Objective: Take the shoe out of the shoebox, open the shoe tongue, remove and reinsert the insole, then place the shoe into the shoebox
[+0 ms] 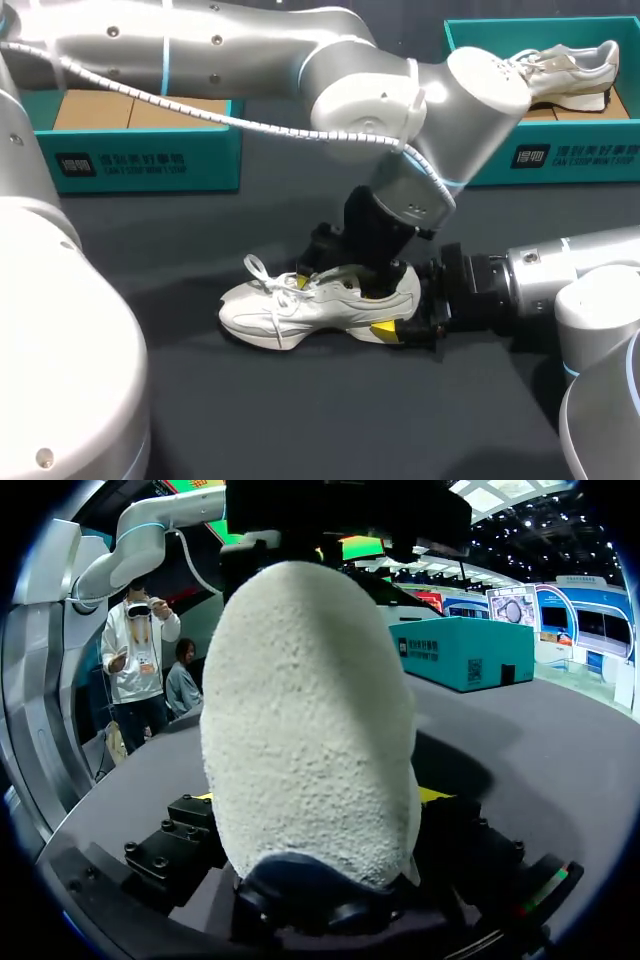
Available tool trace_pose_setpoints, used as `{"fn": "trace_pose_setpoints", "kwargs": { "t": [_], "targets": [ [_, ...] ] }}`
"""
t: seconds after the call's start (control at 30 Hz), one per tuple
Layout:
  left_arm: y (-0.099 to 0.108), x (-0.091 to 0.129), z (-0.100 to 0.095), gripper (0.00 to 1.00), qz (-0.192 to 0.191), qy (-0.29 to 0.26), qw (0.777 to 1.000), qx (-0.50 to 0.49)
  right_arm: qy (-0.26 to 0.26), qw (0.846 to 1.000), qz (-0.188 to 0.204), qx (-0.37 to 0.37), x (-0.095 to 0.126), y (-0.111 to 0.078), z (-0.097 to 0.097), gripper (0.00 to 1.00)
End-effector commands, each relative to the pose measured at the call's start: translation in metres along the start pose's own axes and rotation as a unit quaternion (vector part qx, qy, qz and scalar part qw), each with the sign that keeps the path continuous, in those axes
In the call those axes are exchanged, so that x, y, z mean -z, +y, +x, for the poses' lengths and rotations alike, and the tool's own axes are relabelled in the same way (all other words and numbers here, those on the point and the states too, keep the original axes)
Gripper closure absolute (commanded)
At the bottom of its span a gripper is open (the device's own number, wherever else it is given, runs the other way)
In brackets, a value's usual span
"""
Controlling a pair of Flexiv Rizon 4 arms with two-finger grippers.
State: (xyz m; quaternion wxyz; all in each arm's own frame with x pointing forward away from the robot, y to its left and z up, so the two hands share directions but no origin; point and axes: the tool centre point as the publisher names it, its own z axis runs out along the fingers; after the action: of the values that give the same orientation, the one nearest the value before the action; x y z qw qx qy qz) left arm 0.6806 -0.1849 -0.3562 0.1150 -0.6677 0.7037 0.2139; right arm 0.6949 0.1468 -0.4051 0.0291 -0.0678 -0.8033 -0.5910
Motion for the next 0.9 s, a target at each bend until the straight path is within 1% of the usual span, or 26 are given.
{"fn": "trace_pose_setpoints", "kwargs": {
  "t": [0.03, 0.1, 0.27, 0.3, 0.4, 0.47, 0.5, 0.63, 0.73, 0.83, 0.9],
  "targets": [
    [-0.003, 0.002, 0.000, 0.00, -0.002, -0.014, 1.000, 0.003, 0.000, 1.000, 0.001, -0.001, -0.002, 0.000, 0.001, 1.00],
    [-0.004, 0.002, -0.005, 0.00, -0.004, -0.015, 1.000, 0.005, 0.000, 1.000, 0.001, -0.001, -0.002, 0.000, 0.001, 1.00],
    [-0.001, 0.001, -0.015, 0.05, -0.005, -0.017, 1.000, 0.006, 0.000, 1.000, 0.001, -0.001, -0.002, 0.000, 0.001, 1.00],
    [-0.001, 0.001, -0.016, 0.09, -0.004, -0.018, 1.000, 0.007, 0.000, 1.000, 0.001, -0.001, -0.002, 0.000, 0.001, 1.00],
    [0.001, 0.001, -0.020, 0.28, -0.002, -0.018, 1.000, 0.008, 0.000, 1.000, 0.001, -0.001, -0.002, 0.000, 0.001, 1.00],
    [0.001, 0.002, -0.022, 0.36, -0.002, -0.017, 1.000, 0.009, 0.000, 1.000, 0.001, -0.001, -0.002, 0.000, 0.001, 1.00],
    [0.002, 0.002, -0.023, 0.38, -0.002, -0.016, 1.000, 0.010, 0.000, 1.000, 0.001, -0.001, -0.002, 0.000, 0.001, 1.00],
    [0.002, 0.006, -0.028, 0.38, -0.002, -0.008, 1.000, 0.014, 0.000, 1.000, 0.001, -0.001, -0.002, 0.000, 0.001, 1.00],
    [0.003, 0.009, -0.031, 0.35, -0.001, -0.002, 1.000, 0.015, 0.000, 1.000, 0.001, -0.001, -0.002, 0.000, 0.001, 1.00],
    [0.004, 0.014, -0.032, 0.29, 0.001, 0.003, 1.000, 0.015, 0.000, 1.000, 0.001, -0.001, -0.002, 0.000, 0.001, 1.00],
    [0.003, 0.017, -0.033, 0.30, 0.001, 0.008, 1.000, 0.017, 0.000, 1.000, 0.001, -0.001, -0.002, 0.000, 0.001, 1.00]
  ]
}}
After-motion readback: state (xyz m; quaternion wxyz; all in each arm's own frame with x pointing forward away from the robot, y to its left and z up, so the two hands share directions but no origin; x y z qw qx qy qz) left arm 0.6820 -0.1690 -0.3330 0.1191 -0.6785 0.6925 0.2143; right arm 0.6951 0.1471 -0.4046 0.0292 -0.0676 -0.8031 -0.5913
